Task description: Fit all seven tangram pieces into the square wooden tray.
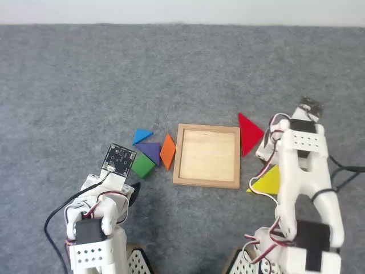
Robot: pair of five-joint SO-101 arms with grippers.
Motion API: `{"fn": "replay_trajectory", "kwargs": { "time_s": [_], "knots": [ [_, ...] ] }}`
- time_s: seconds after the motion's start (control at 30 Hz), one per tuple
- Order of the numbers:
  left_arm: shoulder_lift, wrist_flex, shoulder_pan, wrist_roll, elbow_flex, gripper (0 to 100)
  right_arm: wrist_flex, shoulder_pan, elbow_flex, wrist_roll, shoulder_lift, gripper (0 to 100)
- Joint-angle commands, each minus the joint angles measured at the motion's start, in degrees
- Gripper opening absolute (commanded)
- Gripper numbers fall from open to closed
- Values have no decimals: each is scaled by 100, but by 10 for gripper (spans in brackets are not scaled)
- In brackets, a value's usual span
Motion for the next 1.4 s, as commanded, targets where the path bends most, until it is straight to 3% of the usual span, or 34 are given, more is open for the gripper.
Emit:
{"fn": "replay_trajectory", "kwargs": {
  "time_s": [0.0,0.7,1.37],
  "knots": [
    [-105,18,18,35,-48,284,-57,-145,-308,-378,330,284],
    [-105,18,18,35,-48,284,22,365,-607,-396,1780,285],
    [-105,18,18,35,-48,284,13,180,-941,-62,2510,270]
  ]
}}
